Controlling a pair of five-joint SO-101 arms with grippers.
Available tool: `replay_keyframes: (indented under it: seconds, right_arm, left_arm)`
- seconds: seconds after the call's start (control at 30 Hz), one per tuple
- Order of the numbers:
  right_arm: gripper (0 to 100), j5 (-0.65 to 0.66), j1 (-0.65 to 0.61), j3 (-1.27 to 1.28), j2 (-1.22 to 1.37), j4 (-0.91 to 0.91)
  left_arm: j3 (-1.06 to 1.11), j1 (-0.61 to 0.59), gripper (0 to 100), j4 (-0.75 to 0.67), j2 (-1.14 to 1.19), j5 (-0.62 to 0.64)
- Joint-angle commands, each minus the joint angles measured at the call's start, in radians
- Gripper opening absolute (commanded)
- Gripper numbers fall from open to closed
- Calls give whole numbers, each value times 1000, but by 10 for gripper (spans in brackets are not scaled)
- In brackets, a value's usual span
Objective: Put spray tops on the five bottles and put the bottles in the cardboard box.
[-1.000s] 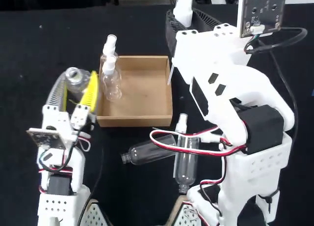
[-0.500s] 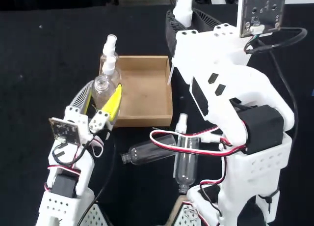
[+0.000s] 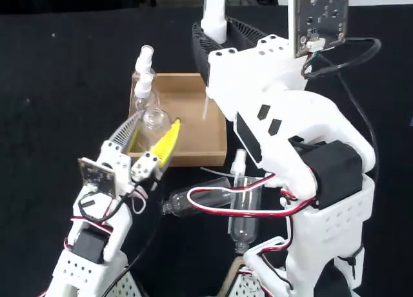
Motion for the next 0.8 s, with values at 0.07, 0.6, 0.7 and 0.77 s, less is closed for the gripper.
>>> replay_keyframes:
  seconds: [0.07, 0.6, 0.7, 0.77]
  right_arm:
    - [15, -9, -20, -7, -33, -41]
    - [15, -9, -20, -8, -36, -41]
    - [15, -9, -20, -8, -33, -41]
    - [15, -9, -20, -8, -39, -41]
  left_arm:
    - [21, 145, 62, 40, -14, 6]
    - [21, 203, 62, 46, -14, 6]
    - [21, 200, 62, 46, -14, 6]
    - [21, 200, 62, 48, -14, 6]
